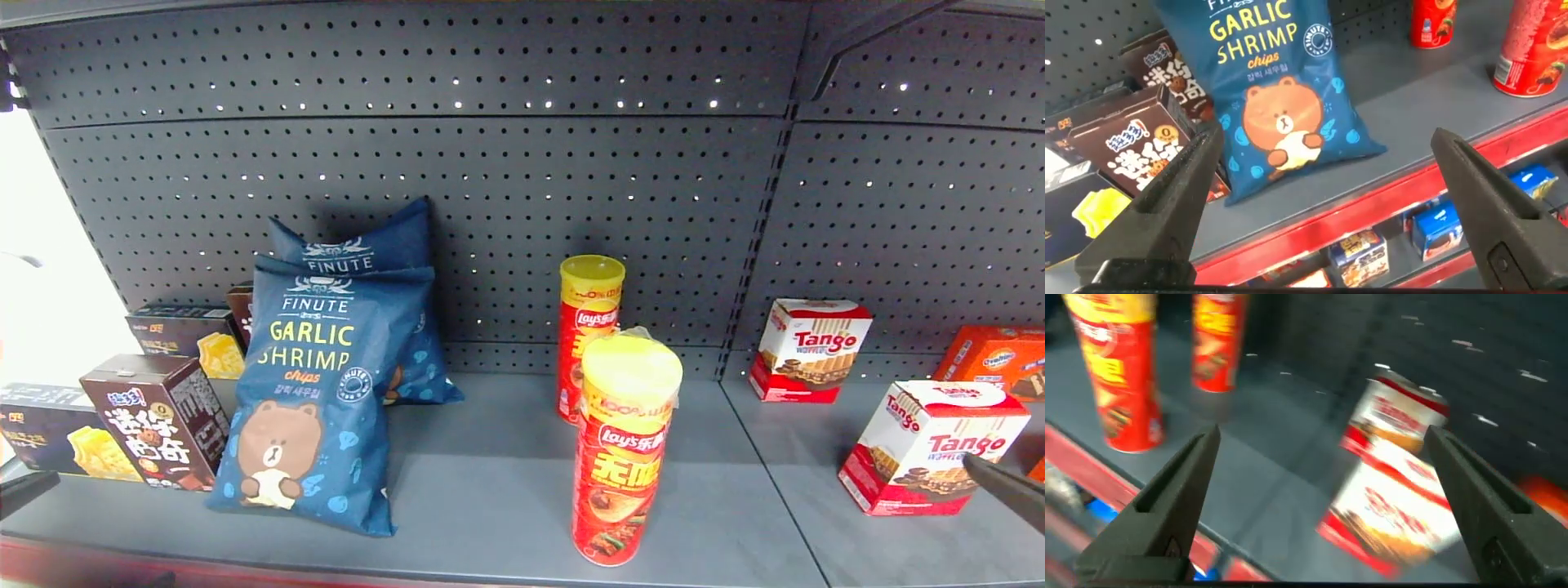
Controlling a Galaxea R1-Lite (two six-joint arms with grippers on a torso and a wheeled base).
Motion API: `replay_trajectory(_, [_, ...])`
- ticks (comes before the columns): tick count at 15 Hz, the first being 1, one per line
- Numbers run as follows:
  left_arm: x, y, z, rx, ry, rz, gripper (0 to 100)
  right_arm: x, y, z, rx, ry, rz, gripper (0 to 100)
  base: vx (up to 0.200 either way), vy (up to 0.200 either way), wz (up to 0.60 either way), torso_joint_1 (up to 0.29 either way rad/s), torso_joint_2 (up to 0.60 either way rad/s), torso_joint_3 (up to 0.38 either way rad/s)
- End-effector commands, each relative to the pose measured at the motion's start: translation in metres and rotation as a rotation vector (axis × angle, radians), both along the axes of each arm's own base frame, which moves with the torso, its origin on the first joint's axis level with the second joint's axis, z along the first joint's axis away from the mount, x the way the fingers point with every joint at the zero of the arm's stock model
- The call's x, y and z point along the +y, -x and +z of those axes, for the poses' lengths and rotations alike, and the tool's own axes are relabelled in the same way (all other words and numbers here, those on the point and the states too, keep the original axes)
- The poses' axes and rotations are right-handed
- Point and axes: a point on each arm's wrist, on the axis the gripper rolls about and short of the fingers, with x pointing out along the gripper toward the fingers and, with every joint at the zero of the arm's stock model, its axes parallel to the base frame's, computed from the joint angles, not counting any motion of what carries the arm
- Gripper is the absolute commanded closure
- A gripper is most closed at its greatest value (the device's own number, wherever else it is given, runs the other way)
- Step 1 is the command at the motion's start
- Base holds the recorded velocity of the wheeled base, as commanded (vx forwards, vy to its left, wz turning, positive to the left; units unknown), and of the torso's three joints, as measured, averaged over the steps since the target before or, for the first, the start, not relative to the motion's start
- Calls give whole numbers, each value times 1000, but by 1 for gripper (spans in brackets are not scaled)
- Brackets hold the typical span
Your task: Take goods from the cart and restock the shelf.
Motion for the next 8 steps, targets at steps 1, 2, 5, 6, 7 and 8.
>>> replay_trajectory(1, [-2,-6,2,23,-8,0,0,31,-41,-24,140,43,86,0,0,0,0,0,0,0])
replay_trajectory(2, [-2,-7,2,24,-9,0,0,40,-49,-31,159,38,96,0,0,0,0,0,0,0])
replay_trajectory(5, [-3,-7,2,27,-10,-3,0,52,-58,-53,243,73,127,0,0,0,0,0,0,0])
replay_trajectory(6, [-3,-7,1,29,-10,-3,0,53,-58,-54,247,75,130,0,0,0,0,0,0,0])
replay_trajectory(7, [-3,-8,1,35,-12,-4,0,57,-61,-58,271,91,141,0,0,0,0,0,0,0])
replay_trajectory(8, [-3,-9,0,45,-16,-4,0,63,-64,-64,297,108,156,0,0,0,0,0,0,0])
